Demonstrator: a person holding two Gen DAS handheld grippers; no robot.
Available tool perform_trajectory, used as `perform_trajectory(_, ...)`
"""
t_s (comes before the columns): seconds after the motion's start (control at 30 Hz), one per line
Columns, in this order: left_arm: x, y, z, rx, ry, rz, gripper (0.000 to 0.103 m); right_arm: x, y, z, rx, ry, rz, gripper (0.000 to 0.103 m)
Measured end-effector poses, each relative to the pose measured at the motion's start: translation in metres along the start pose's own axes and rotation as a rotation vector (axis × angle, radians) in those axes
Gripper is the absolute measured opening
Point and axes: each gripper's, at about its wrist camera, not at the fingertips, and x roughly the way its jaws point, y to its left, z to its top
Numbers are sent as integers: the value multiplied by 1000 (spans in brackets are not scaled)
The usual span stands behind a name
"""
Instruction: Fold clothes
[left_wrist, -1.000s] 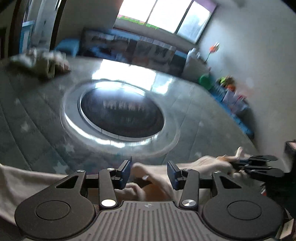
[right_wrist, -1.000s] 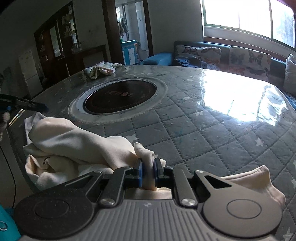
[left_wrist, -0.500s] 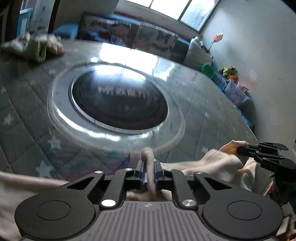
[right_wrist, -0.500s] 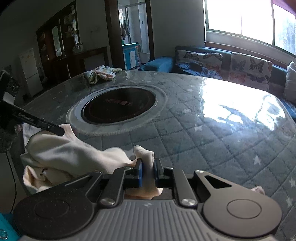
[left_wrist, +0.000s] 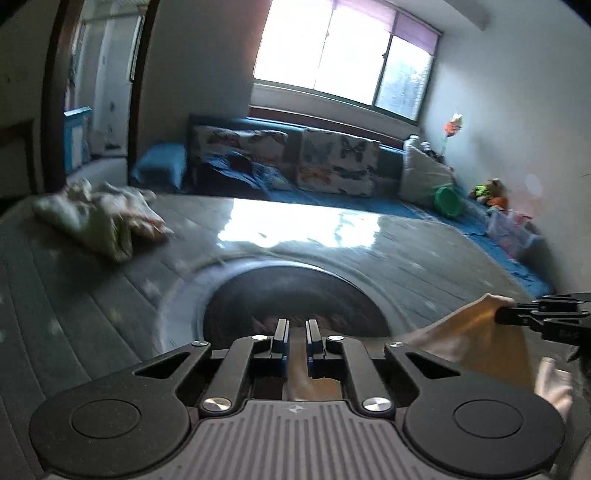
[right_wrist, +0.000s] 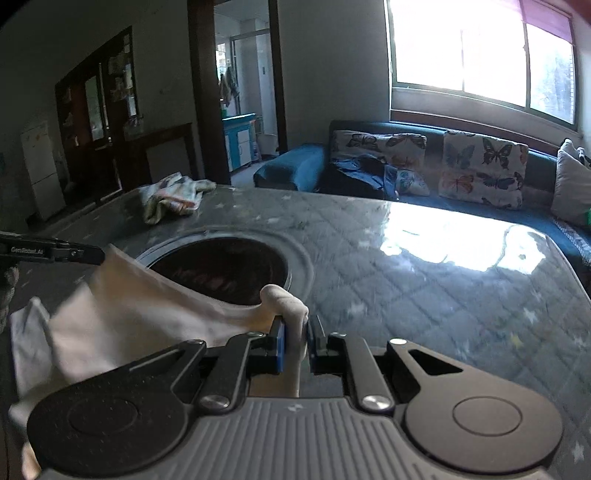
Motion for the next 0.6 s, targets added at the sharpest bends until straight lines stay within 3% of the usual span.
perform_trajectory(0.17, 34, 16, 13, -9, 7, 61, 10, 48, -9, 14, 29, 44, -49, 11)
perform_trajectory(0.3, 50, 26, 11, -59, 85, 52, 11, 83, -15, 12, 55, 109, -79, 11)
perform_trajectory(0.43, 52, 25, 1, -50, 126, 32, 28, 96, -28, 6, 91, 156, -70, 19)
perform_trajectory(0.6, 68, 21, -8, -47, 175, 33, 28, 99, -41, 8, 156, 162, -14, 20)
